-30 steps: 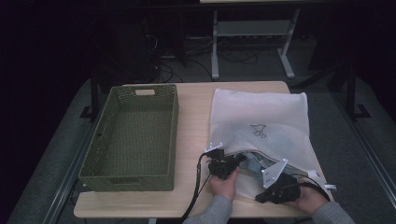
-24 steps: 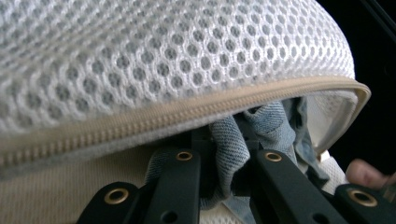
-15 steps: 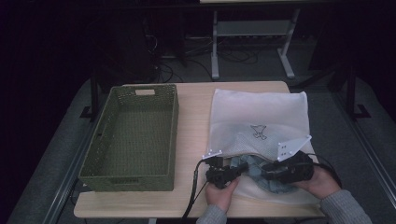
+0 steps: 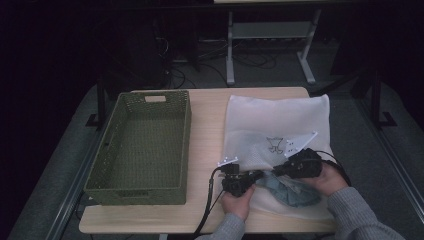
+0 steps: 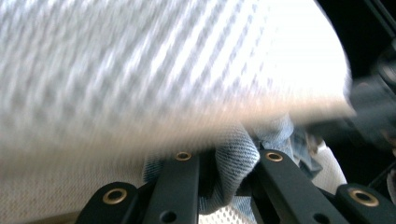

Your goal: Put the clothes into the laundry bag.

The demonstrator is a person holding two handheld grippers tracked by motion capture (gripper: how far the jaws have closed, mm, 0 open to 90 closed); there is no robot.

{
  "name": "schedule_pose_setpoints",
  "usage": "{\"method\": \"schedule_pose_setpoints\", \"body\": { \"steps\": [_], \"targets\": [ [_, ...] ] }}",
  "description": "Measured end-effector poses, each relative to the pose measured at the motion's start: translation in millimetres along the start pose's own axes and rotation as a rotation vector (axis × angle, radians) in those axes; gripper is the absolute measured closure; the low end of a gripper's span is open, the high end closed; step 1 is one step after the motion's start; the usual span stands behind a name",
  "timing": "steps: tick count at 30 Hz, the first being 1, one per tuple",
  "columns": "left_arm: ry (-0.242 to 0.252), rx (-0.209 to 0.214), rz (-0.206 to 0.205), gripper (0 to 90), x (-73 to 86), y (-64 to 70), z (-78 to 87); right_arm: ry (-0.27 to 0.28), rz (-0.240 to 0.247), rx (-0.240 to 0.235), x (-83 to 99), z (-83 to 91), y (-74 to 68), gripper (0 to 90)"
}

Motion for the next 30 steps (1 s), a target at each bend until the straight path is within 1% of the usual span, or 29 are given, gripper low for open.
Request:
{"method": "schedule_pose_setpoints", "body": {
  "steps": [1,2,4,6,7,10,11,12,13,15,16,17,19,20,21,22,23,24,25,26,27,28,29,30],
  "targets": [
    [-0.001,0.000,-0.006,83.5,0.9,0.0,0.3,0.000,0.000,0.000,0.0,0.0,0.0,87.2],
    [-0.001,0.001,-0.011,83.0,1.9,-0.1,0.9,0.010,0.003,-0.021,0.0,1.0,-2.9,87.1],
    [-0.008,0.015,-0.017,78.5,6.4,1.3,4.2,0.005,-0.004,-0.014,1.8,2.1,-2.2,86.7],
    [-0.009,0.017,-0.024,71.3,8.8,2.6,6.7,0.004,-0.022,-0.006,3.9,2.4,1.5,86.4],
    [-0.020,0.009,-0.039,62.6,14.6,5.2,14.6,0.006,-0.033,-0.005,4.5,2.3,3.5,86.0],
    [-0.041,0.004,-0.025,55.0,20.6,4.4,21.4,-0.002,-0.029,0.000,3.3,0.2,3.8,85.7],
    [-0.050,0.002,-0.014,54.5,21.7,3.6,22.2,-0.005,-0.028,0.002,2.9,-0.4,3.5,85.7],
    [-0.057,0.003,-0.005,54.8,21.8,2.4,22.1,-0.007,-0.027,0.004,2.5,-1.1,3.6,85.6],
    [-0.060,0.001,0.004,57.6,20.5,1.2,21.3,-0.008,-0.026,0.004,2.3,-1.5,3.8,85.5],
    [-0.048,-0.006,0.012,71.6,16.7,-1.6,18.7,-0.005,-0.031,0.004,2.1,-2.2,3.8,85.6],
    [-0.048,-0.006,0.012,76.9,16.7,-1.6,18.7,-0.005,-0.031,0.004,2.1,-2.2,3.8,85.6],
    [-0.028,-0.015,0.018,82.1,11.2,-3.3,14.3,-0.002,-0.029,0.000,2.9,-1.8,3.1,85.6],
    [-0.019,-0.012,0.023,82.1,9.1,-3.1,12.8,0.001,-0.029,-0.001,3.4,-1.6,3.2,85.6],
    [-0.015,-0.005,0.014,78.4,7.4,-0.8,12.3,0.007,-0.041,-0.004,5.2,-0.5,4.6,85.6],
    [-0.015,-0.005,0.014,74.1,7.4,-0.8,12.3,0.006,-0.043,-0.006,5.8,-0.2,5.3,85.7],
    [-0.018,-0.008,0.001,70.2,9.1,0.7,14.2,0.006,-0.045,-0.007,6.2,-0.1,6.1,85.7],
    [-0.024,-0.016,-0.023,70.2,12.3,2.7,17.7,0.006,-0.045,-0.007,6.2,-0.1,6.1,85.7],
    [-0.030,-0.019,-0.037,63.3,17.1,3.3,24.7,0.006,-0.051,-0.009,7.0,-0.7,7.8,85.7],
    [-0.030,-0.019,-0.037,60.8,17.1,3.3,24.7,0.006,-0.051,-0.009,7.0,-0.7,7.8,85.7],
    [-0.032,-0.027,-0.017,58.1,21.1,1.0,34.4,0.005,-0.051,-0.010,7.3,-1.8,8.9,85.7],
    [-0.035,-0.027,-0.010,56.6,22.8,-0.4,40.8,0.003,-0.052,-0.009,7.3,-2.4,9.1,85.7],
    [-0.035,-0.027,-0.010,54.7,22.8,-0.4,40.8,-0.001,-0.053,-0.007,7.2,-3.2,9.2,85.6],
    [-0.035,-0.040,-0.012,53.5,25.4,-0.9,49.3,-0.002,-0.053,-0.007,7.2,-3.7,9.3,85.7],
    [-0.035,-0.040,-0.012,52.5,25.4,-0.9,49.3,-0.002,-0.053,-0.007,7.2,-3.7,9.3,85.7]
  ]
}}
Point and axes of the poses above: each handheld gripper's, and its own axes: z roughly backward along the jaws, x roughly out of its underside, y roughly to its right, the point moved 2 cm from there along -z, roughly forward along the jaws, and after that the axes turned 9 degrees about z, right-handed, at the moved point
